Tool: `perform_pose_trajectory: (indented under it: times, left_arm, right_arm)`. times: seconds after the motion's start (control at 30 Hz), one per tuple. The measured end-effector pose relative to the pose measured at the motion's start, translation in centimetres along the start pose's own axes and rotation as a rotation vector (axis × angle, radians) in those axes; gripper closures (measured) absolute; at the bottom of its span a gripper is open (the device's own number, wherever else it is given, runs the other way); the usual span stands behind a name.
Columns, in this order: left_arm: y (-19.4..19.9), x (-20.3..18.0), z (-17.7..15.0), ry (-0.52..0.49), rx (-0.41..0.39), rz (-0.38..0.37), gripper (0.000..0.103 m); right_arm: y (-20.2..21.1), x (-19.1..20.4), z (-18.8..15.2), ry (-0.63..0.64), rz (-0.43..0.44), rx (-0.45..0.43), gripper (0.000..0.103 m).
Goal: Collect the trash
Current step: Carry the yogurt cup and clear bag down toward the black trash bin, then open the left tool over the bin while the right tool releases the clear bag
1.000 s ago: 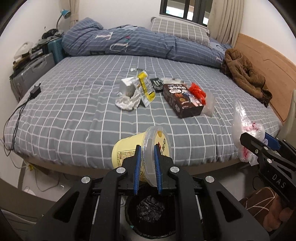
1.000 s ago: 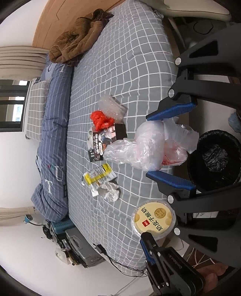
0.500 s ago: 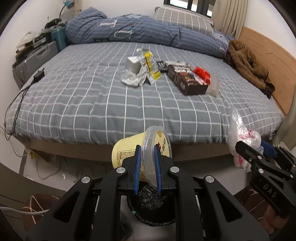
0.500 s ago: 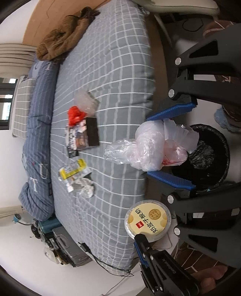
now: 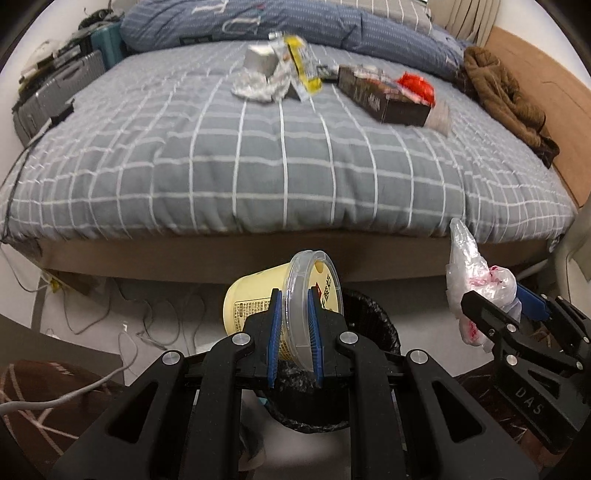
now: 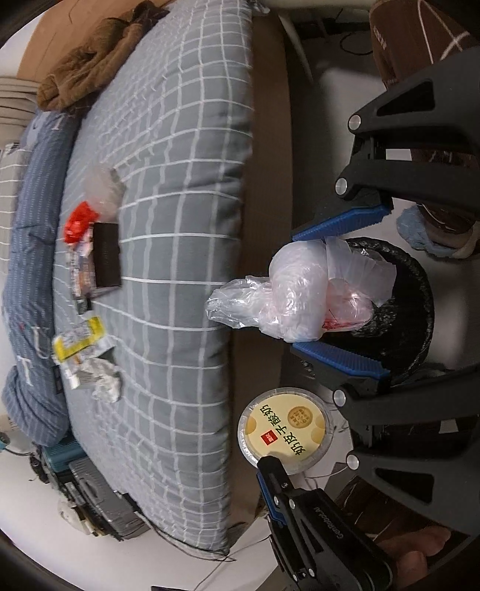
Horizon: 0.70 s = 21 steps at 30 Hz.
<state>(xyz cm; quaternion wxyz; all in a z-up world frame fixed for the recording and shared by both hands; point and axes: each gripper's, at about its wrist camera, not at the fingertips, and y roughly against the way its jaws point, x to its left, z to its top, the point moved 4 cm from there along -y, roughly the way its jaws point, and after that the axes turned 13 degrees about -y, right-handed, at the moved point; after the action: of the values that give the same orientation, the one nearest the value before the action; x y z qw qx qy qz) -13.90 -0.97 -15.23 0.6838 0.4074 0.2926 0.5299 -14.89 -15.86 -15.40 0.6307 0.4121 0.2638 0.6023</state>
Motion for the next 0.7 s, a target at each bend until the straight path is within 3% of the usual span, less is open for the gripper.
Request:
perform_pose_trajectory:
  times: [0.33, 0.7]
  left_arm:
    - [-5.9, -1.2, -1.1, -0.026, 0.095, -0.027, 0.090]
    - [-12.4, -4.5, -2.5, -0.072, 0.200, -0.067, 0.090]
  right_arm:
    - [-4.3, -1.3, -1.3, -0.006, -0.021, 0.081, 0.050]
    - [-7.8, -6.3, -3.2, -0.091, -0.064, 0.172, 0.050]
